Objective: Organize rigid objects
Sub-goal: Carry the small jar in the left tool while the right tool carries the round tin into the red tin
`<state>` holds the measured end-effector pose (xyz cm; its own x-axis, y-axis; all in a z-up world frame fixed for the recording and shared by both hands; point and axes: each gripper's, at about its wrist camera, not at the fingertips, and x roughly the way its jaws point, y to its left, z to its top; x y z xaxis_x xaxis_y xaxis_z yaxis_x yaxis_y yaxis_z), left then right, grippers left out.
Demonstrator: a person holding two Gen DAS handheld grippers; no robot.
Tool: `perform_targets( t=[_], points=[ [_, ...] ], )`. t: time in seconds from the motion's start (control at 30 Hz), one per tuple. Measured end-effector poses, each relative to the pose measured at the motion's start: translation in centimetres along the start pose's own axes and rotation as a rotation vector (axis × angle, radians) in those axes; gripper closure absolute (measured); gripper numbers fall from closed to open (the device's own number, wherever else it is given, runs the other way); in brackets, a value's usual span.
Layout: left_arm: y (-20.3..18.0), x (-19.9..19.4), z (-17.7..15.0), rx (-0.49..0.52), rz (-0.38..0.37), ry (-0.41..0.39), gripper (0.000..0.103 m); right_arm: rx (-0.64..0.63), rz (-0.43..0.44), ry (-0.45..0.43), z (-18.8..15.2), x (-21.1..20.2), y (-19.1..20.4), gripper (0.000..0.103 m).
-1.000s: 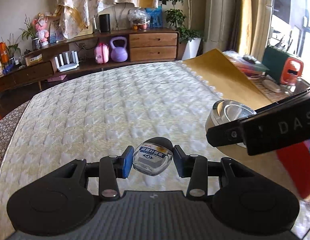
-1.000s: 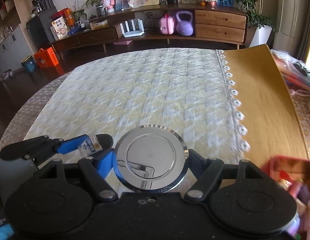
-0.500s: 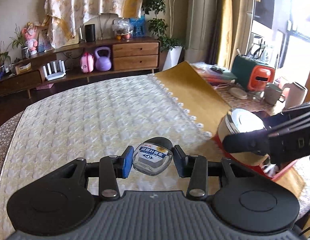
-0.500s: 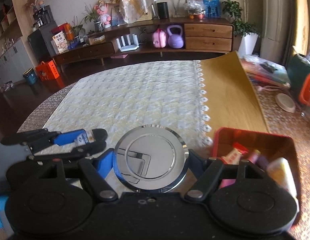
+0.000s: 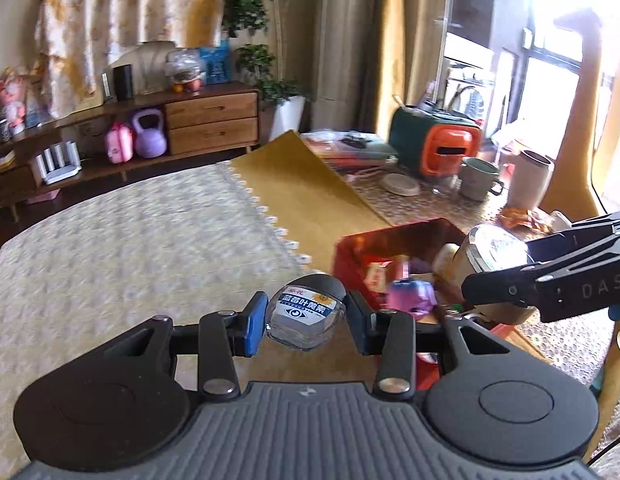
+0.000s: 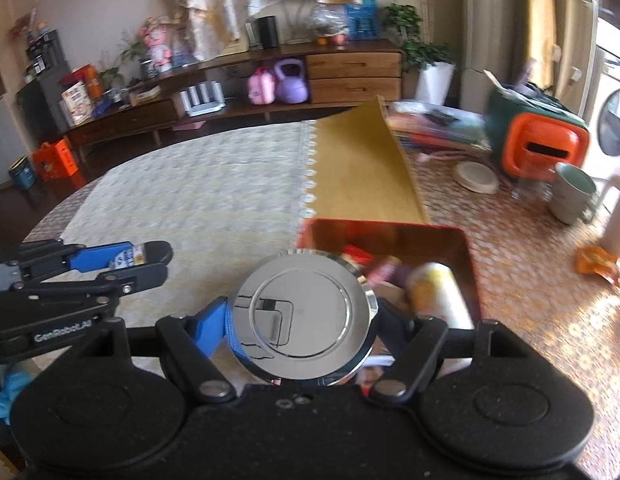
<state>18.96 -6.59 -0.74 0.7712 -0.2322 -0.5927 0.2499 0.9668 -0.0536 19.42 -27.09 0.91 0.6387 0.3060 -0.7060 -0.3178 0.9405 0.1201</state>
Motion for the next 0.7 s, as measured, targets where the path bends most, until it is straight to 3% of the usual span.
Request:
perform_targets(
  t=[0.43,0.7],
  points=[
    [-5.7,4.3,1.6,0.07,-0.072,0.031,0.061,0.05,-0.058,0.008,-2.0,-0.5,-5.5,0.027],
    [-7.5,8.6,3.4,0.093,-0.078,0.055,0.061,0.011,-0.061,0.025,-2.4,0.9,-5.9,0.027]
  ],
)
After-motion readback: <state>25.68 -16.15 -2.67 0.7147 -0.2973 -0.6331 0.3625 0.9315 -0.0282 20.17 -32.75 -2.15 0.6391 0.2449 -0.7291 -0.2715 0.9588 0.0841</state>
